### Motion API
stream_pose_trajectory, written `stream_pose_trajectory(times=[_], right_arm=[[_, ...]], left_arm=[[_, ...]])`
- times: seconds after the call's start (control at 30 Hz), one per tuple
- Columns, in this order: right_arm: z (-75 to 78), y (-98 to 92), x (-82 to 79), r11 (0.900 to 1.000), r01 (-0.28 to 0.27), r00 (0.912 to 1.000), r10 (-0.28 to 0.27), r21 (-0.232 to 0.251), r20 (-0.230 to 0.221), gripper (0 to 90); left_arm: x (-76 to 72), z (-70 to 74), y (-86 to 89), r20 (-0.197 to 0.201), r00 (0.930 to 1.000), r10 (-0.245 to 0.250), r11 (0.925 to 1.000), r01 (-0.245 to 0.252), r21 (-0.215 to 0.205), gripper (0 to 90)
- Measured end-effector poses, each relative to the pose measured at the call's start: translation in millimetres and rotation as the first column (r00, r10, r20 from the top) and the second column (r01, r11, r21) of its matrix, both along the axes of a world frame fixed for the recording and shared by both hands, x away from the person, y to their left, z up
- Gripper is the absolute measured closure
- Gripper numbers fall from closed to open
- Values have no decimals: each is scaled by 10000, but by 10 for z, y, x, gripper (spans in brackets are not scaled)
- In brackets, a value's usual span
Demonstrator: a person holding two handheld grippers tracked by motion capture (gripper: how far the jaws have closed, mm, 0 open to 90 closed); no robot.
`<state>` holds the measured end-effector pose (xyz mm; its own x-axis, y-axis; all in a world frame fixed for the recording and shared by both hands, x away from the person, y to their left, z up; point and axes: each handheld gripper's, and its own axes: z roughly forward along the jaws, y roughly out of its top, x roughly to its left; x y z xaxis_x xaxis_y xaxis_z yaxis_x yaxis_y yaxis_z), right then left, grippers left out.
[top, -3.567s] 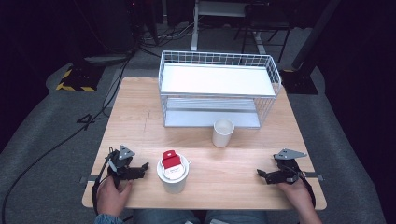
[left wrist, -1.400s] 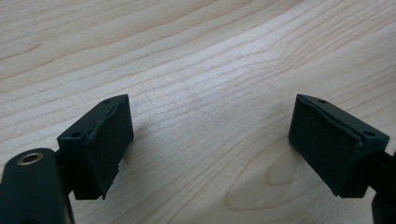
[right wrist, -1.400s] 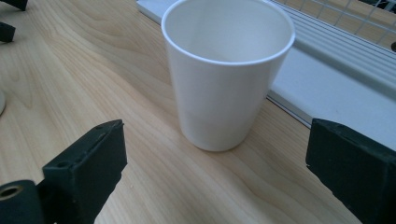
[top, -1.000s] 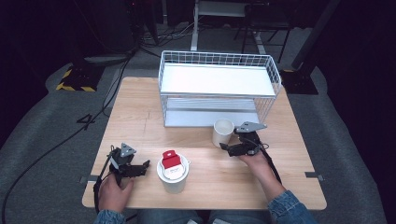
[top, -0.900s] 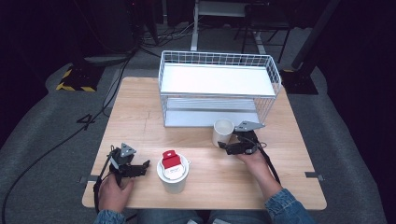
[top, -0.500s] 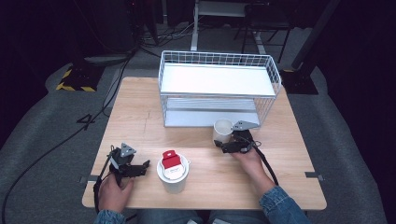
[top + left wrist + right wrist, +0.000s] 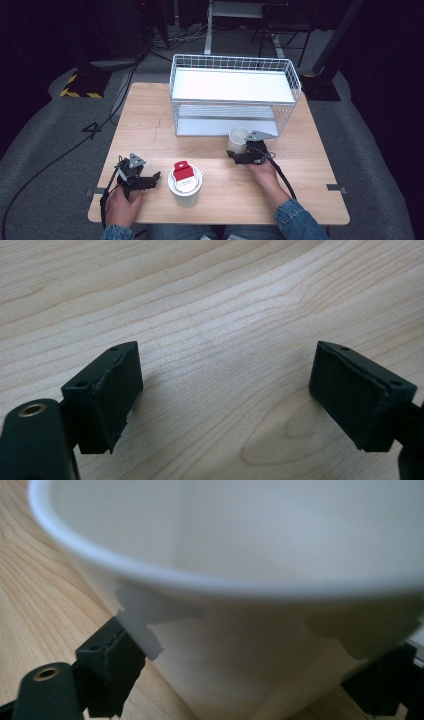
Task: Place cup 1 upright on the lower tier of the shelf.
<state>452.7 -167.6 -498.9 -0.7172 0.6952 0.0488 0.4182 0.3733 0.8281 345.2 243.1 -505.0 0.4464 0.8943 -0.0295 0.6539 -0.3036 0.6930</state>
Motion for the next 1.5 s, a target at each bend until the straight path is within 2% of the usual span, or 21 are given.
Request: stream_pose_trajectory(times=[0.3, 0.73, 0.9, 1.23, 1.37, 1.47, 1.5], right_arm=[[-15, -15, -13, 9999, 112, 9997, -110, -81, 208, 230], [-2, -19, -17, 9997, 128, 9996, -123, -222, 244, 236], [46, -43, -1, 9998, 147, 9995, -144, -136, 266, 237], [279, -3, 31, 9999, 60, 9978, -52, -114, 662, 237], [320, 4, 63, 9998, 171, 9985, -166, -85, 520, 236], [352, 9, 80, 9998, 191, 9983, -188, -38, 556, 236], [393, 18, 94, 9998, 179, 9974, -179, 15, 698, 236]], left_arm=[[0, 0, 0, 0, 10000, -3, 10000, 3, 4, 145], [0, 0, 0, 0, 10000, -5, 10000, 5, 6, 145], [0, 0, 0, -1, 10000, -2, 10000, 2, 3, 145], [0, 0, 0, -1, 10000, -5, 10000, 5, 6, 145], [0, 0, 0, 1, 10000, -3, 10000, 3, 6, 145], [0, 0, 0, 0, 10000, -5, 10000, 5, 6, 145], [0, 0, 0, -2, 10000, -4, 10000, 4, 4, 145]])
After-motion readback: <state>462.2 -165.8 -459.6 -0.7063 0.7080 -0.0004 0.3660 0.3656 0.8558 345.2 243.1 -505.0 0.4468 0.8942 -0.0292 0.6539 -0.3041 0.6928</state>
